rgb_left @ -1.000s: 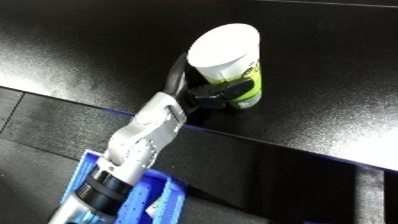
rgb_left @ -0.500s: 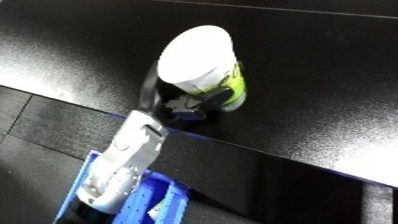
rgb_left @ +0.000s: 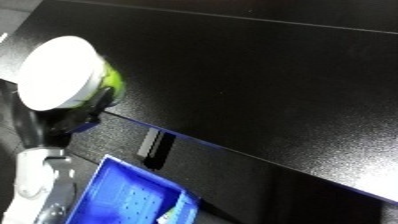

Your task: Pick up the object and place it into the box

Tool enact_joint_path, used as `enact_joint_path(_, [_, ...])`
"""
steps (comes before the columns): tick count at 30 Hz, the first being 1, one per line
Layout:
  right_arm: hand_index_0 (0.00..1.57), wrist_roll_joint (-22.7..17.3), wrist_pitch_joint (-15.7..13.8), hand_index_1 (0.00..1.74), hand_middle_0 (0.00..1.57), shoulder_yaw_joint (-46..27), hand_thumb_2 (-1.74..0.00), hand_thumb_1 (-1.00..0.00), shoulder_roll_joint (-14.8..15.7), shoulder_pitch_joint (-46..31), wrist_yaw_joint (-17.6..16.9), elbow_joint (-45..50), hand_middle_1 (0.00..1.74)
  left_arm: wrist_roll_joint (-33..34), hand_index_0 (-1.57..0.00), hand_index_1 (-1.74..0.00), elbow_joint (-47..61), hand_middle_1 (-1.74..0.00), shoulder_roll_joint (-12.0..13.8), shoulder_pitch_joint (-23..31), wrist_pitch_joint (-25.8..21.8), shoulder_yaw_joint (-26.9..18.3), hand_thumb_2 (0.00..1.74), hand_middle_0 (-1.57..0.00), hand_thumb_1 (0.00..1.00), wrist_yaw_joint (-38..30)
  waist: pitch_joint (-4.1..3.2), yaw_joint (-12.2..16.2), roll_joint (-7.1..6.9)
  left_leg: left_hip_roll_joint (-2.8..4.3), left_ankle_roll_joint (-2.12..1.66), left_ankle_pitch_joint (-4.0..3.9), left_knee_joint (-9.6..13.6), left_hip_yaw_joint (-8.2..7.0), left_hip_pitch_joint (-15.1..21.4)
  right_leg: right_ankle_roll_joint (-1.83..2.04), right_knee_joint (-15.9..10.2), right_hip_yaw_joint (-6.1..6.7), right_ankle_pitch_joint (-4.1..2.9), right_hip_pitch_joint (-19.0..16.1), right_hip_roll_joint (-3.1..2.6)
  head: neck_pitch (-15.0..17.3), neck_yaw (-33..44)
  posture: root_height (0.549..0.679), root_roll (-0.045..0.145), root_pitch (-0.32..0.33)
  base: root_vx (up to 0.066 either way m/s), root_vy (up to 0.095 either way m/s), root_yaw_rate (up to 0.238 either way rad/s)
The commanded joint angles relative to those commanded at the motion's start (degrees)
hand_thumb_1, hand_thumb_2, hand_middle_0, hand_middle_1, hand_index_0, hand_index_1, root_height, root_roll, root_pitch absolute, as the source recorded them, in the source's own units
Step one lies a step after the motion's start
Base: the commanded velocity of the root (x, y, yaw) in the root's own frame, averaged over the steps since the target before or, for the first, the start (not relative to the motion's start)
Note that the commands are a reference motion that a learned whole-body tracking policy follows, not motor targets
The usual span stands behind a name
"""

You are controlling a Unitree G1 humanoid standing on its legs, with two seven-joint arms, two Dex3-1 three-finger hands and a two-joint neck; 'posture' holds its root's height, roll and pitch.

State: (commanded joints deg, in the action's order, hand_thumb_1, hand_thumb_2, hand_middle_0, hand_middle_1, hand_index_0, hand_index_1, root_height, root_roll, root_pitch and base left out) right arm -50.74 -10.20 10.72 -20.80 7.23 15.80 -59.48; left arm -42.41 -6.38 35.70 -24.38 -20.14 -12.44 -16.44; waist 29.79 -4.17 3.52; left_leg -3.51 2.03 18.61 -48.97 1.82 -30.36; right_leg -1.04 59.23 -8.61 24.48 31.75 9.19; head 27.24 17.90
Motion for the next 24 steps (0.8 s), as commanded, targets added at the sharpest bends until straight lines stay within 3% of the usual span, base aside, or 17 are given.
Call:
enact_joint_path(7, [0.0, -0.32, 0.11, 0.0, 0.0, 0.26, 0.0, 0.0, -0.16, 0.37, -0.45, -0.89, 0.0, -0.48, -1.49, -1.65, -14.31, -1.65, -0.42, 8.36, -11.23, -4.52, 1.65, -1.49, 0.95, -7.99, 0.0, -0.65, 0.02, 0.19, -0.04, -0.23, -0.22, 0.02, 0.02, -0.51, 0.05, -0.37, 0.97, -0.92, -0.11, 2.7, 4.68, 0.604, 0.065, -0.017, 0.001, 0.004, 0.018])
enact_joint_path(10, [0.0, -0.49, 0.31, 0.0, 0.0, 0.55, 0.0, 0.0, -0.13, 0.6, -0.98, -1.18, 0.0, -4.24, -1.49, -1.65, -21.44, -1.65, -0.68, 10.29, -12.77, -5.15, 1.65, -1.49, 0.95, -10.63, 0.0, -0.68, -0.3, 0.34, 0.18, -0.13, -0.68, -0.01, -0.11, -0.52, 0.04, -0.64, 1.24, -1.31, -0.25, 6.25, 7.9, 0.604, 0.063, -0.018, 0.0, -0.003, 0.02])
enact_joint_path(15, [0.0, 0.87, 0.9, 0.0, 0.0, 1.41, 0.0, 0.0, -0.39, 1.9, -3.69, -2.76, 0.0, -13.55, -1.49, -1.65, -35.48, -1.65, 0.09, 11.35, -9.82, -4.94, 1.65, -1.49, 0.95, -8.71, 0.0, -0.42, -1.3, 0.75, 0.19, -0.41, -1.06, 0.12, -0.35, -0.66, -0.17, -1.32, 1.71, -2.32, -0.54, 10.61, 14.28, 0.603, 0.059, -0.026, 0.003, 0.012, 0.012])
enact_joint_path(20, [0.0, 2.66, 1.02, 0.0, 0.0, 2.15, 0.0, 0.0, -0.26, 2.46, -5.29, -4.29, 0.0, -20.19, -1.49, -1.65, -44.91, -1.65, -0.34, 10.47, -4.67, -3.26, 1.65, -1.49, 0.95, 1.31, 0.0, -0.57, -2.58, 1.38, 0.6, -0.63, -0.64, 0.31, -0.13, -0.88, -0.51, -1.9, 2.2, -3.39, -0.72, 12.85, 19.76, 0.604, 0.053, -0.03, 0.018, 0.019, 0.049])
enact_joint_path(24, [0.0, 2.87, 1.11, 0.0, 0.0, 2.28, 0.0, 0.0, 0.14, 1.85, -4.99, -4.53, 0.0, -22.76, -1.49, -1.65, -47.65, -1.65, -1.5, 10.76, -0.76, -1.32, 1.65, -1.49, 0.95, 6.12, 0.0, -0.64, -3.9, 1.88, 0.76, -1.06, 0.44, 0.59, 0.08, -0.96, -0.94, -2.34, 2.48, -4.22, -1.22, 13.4, 24.59, 0.605, 0.046, -0.029, 0.01, 0.009, 0.084])
